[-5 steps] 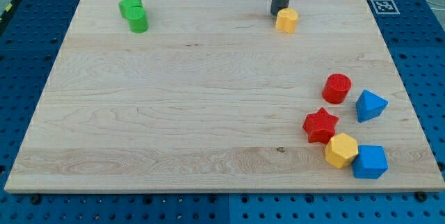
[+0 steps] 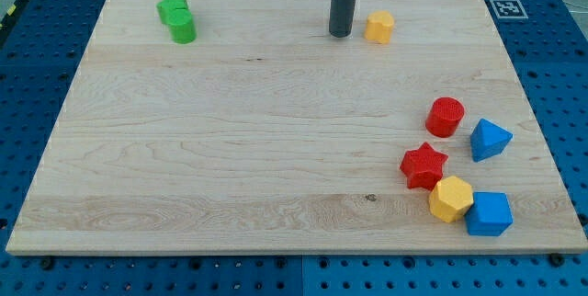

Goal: Move the yellow heart to the top right corner

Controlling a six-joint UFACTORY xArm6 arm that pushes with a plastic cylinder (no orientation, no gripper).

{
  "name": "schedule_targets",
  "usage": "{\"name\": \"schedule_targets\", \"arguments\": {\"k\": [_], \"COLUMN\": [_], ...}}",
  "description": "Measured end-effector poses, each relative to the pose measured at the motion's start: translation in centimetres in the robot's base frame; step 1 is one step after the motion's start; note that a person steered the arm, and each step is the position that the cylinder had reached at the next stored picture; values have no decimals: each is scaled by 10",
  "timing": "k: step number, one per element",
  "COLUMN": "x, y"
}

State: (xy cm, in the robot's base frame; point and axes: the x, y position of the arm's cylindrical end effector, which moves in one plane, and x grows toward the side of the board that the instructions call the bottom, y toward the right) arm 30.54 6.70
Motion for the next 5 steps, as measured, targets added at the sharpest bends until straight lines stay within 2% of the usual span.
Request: {"name": "schedule_targets", "arguments": {"k": [2, 5], "x": [0, 24], "y": [113, 139]}}
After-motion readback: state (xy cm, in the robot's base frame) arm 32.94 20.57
